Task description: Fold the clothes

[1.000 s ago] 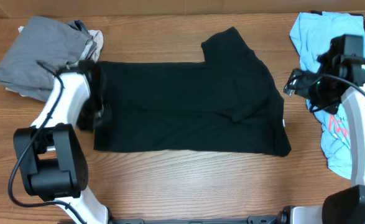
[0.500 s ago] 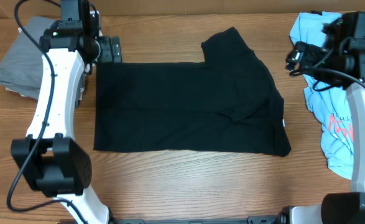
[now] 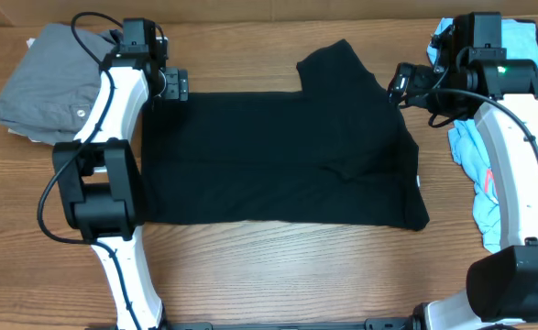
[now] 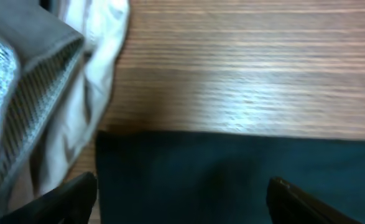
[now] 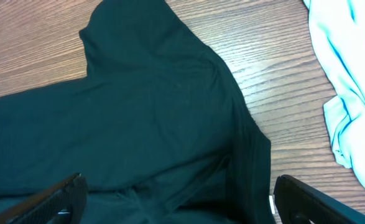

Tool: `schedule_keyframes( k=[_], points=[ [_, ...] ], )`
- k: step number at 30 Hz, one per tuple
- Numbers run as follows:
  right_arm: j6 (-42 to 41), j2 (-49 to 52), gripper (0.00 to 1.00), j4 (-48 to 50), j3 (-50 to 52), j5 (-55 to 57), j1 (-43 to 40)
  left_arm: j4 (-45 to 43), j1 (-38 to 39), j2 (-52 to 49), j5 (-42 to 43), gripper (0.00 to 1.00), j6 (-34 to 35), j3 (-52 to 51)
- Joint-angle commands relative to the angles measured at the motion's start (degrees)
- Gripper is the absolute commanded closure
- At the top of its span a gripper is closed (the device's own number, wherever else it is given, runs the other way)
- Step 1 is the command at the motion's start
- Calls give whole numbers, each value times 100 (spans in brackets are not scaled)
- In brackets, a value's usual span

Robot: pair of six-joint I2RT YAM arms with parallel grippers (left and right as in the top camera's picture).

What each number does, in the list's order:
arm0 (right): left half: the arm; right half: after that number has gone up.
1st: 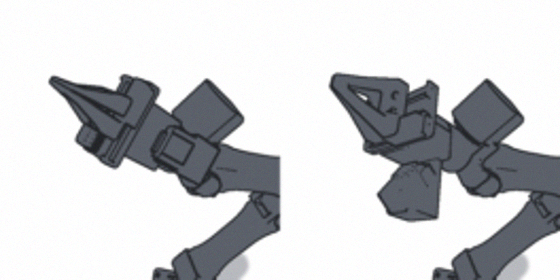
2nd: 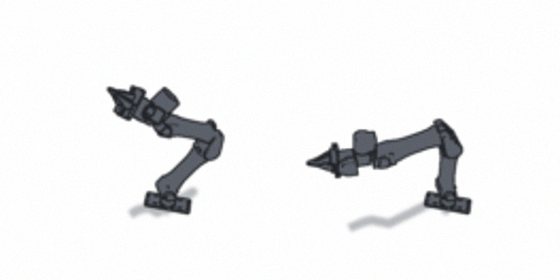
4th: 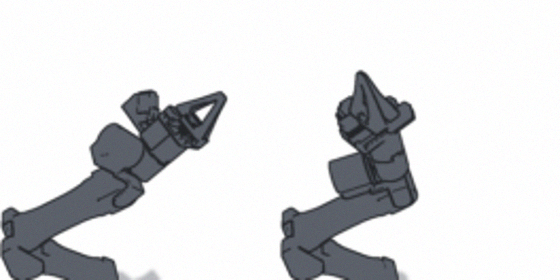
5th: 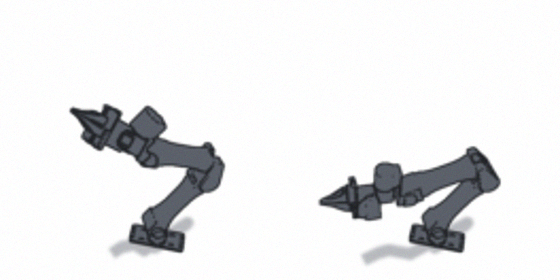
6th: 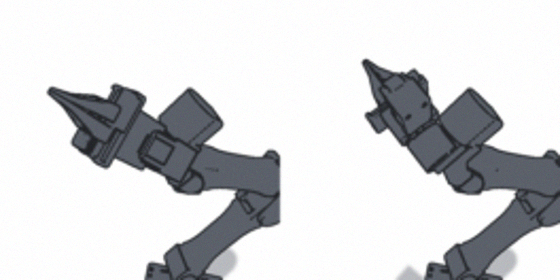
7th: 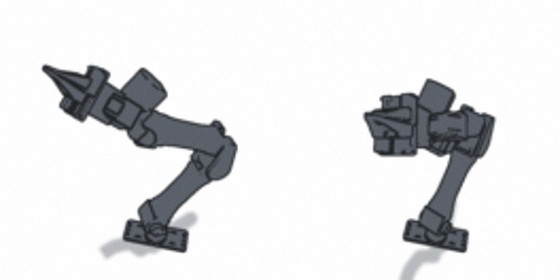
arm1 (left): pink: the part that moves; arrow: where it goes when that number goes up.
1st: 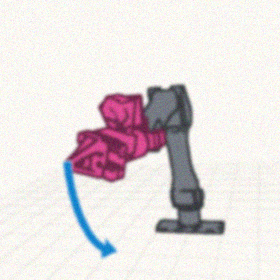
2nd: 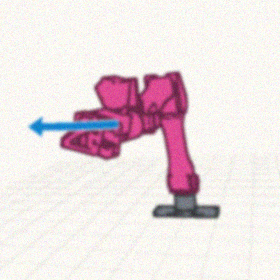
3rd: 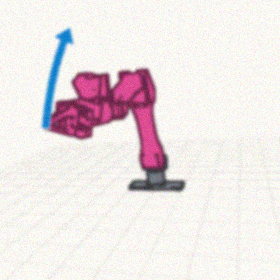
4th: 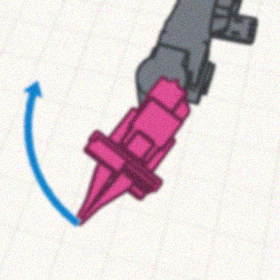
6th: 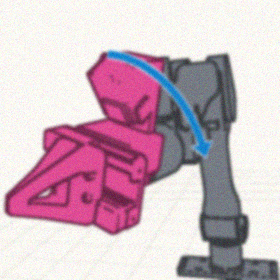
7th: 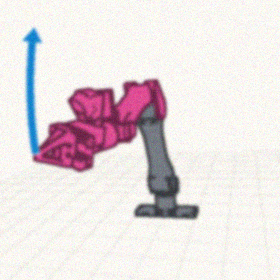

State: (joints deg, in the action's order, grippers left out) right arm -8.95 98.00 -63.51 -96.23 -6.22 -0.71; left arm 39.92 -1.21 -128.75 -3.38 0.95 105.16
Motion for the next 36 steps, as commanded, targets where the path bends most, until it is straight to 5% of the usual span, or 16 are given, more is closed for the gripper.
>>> schedule_keyframes(
  k=[1, 18, 26, 31, 36],
  points=[
    [39, 17, 1, 90, -125, -37, 13, -164, -22, -151, -369, 11, 76, 44],
    [22, 31, 2, 404, -125, -48, 50, -723, -37, -710, -520, 20, 929, 44],
    [46, 431, 7, 960, -125, -55, 420, -400, -50, -728, -520, 33, 1305, 42],
    [46, 730, 7, 1189, -125, -52, 658, -157, -118, -767, -518, 49, 1327, 42],
    [46, 758, 9, 1464, -131, -52, 737, -15, -216, -752, -509, 87, 1325, 55]
  ],
)
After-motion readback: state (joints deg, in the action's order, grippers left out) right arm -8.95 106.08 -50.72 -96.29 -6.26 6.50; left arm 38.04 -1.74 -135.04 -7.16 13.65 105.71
